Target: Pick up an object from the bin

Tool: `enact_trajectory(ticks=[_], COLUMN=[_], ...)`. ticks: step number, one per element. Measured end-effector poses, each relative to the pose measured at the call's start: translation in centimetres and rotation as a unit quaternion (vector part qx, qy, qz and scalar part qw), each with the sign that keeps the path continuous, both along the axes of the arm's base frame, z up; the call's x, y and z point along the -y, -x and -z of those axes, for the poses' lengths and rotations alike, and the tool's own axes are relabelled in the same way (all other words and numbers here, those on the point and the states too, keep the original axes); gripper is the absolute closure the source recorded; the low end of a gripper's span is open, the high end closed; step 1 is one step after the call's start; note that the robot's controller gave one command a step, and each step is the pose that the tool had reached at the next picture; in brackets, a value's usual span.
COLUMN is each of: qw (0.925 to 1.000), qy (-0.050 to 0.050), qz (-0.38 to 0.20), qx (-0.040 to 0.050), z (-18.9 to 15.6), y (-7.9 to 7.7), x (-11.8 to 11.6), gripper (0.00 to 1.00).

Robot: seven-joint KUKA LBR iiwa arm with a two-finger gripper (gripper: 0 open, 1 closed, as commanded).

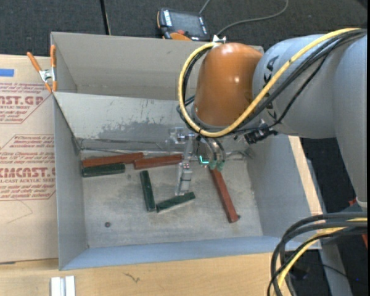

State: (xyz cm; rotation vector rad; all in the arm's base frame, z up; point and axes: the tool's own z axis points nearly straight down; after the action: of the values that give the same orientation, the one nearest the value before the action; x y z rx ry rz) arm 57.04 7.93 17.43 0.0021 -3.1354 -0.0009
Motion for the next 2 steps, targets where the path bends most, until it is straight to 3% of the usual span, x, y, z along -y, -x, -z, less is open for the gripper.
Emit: enact_trajectory(ticks=[1,2], qw=[0.9900,0.9901], qy=[-0.001,-0.001], qz=[-0.141,-0.141], qx=[0.0006,0.0033], z=[10.72,10.42], y=[7.05,6.82], x=[0.55,0.55], gripper=[0.00,1.00])
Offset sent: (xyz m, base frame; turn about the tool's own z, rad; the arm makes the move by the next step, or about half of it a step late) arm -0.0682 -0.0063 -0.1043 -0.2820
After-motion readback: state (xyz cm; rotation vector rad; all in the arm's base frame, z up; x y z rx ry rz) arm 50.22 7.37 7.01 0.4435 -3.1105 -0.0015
